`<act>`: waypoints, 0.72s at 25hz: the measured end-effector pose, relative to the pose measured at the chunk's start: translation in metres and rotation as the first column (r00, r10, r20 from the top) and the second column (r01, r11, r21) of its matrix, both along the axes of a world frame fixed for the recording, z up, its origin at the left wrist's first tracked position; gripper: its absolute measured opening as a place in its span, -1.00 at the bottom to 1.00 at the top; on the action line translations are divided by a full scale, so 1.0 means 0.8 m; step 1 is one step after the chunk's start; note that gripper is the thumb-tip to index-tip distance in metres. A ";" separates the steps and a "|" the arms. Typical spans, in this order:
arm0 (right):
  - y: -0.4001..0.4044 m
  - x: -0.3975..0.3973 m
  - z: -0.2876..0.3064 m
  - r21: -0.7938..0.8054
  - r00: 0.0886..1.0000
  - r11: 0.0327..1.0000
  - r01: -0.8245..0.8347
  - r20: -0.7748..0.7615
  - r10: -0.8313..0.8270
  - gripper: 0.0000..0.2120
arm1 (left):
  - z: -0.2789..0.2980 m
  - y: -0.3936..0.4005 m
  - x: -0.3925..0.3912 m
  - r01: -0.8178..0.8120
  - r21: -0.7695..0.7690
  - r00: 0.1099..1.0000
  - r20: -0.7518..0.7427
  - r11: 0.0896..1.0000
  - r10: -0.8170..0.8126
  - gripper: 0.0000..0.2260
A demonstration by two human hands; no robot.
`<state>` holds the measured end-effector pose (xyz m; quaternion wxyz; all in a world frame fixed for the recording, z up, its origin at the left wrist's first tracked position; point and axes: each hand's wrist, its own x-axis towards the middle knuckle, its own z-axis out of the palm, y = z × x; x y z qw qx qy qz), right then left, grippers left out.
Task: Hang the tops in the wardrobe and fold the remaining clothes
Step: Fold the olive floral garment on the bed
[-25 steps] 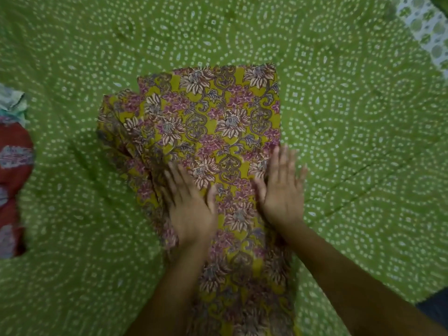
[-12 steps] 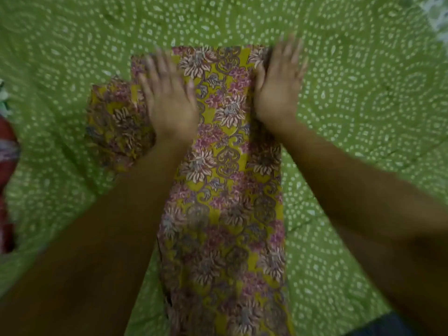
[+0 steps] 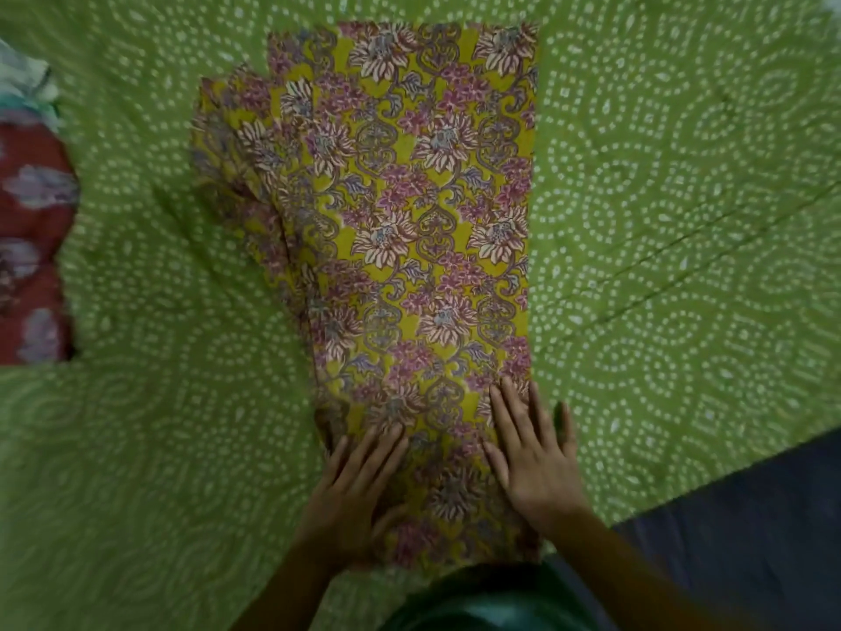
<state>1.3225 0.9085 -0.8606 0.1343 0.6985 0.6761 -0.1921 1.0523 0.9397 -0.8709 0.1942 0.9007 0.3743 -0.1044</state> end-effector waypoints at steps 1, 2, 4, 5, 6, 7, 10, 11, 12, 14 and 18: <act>0.013 0.003 0.004 0.003 1.000 1.000 -0.022 -0.013 0.022 -0.43 | 0.004 0.017 0.002 -0.145 0.029 0.989 0.022 0.989 0.145 -0.41; 0.033 0.005 0.007 0.021 0.999 0.999 -0.037 -0.023 0.037 -0.47 | 0.004 0.044 0.007 -0.409 0.052 0.912 0.052 0.911 0.407 -0.41; 0.092 0.005 0.014 0.075 0.999 0.997 -0.029 -0.035 0.031 -0.56 | 0.018 0.129 0.020 -0.919 -0.168 0.339 0.126 0.357 0.932 -0.42; 0.125 0.003 0.017 0.093 0.999 0.995 -0.017 -0.041 0.021 -0.59 | 0.034 0.178 0.029 -0.920 -0.389 -0.014 0.141 0.043 0.990 -0.46; 0.158 -0.001 0.020 0.115 0.999 0.993 -0.015 -0.048 0.020 -0.61 | 0.044 0.225 0.033 -0.765 -0.624 -0.263 0.073 -0.162 0.962 -0.53; 0.187 -0.006 0.022 0.140 0.998 0.990 -0.017 -0.056 0.025 -0.62 | 0.052 0.268 0.036 -0.552 -0.786 -0.365 -0.073 -0.279 0.928 -0.60; 0.252 -0.037 0.035 0.166 0.993 0.986 0.020 -0.122 0.000 -0.58 | 0.074 0.365 0.031 -0.200 -0.919 -0.211 -0.297 -0.339 0.931 -0.60; 0.265 -0.049 0.040 0.174 0.991 0.984 0.047 -0.134 -0.024 -0.57 | 0.081 0.380 0.025 -0.180 -0.927 -0.142 -0.305 -0.328 0.942 -0.53; 0.272 -0.060 0.043 0.180 0.990 0.981 0.067 -0.134 -0.043 -0.57 | 0.084 0.389 0.017 -0.135 -0.939 -0.106 -0.303 -0.315 0.947 -0.49; 0.272 -0.085 0.045 0.183 0.988 0.979 0.095 -0.134 -0.071 -0.57 | 0.096 0.395 -0.008 -0.061 -0.967 -0.159 -0.234 -0.246 0.959 -0.62; 0.239 -0.145 0.049 0.154 0.965 0.964 0.217 -0.184 -0.188 -0.57 | 0.095 0.386 -0.107 -0.161 -0.984 -0.503 0.014 -0.078 0.864 -0.92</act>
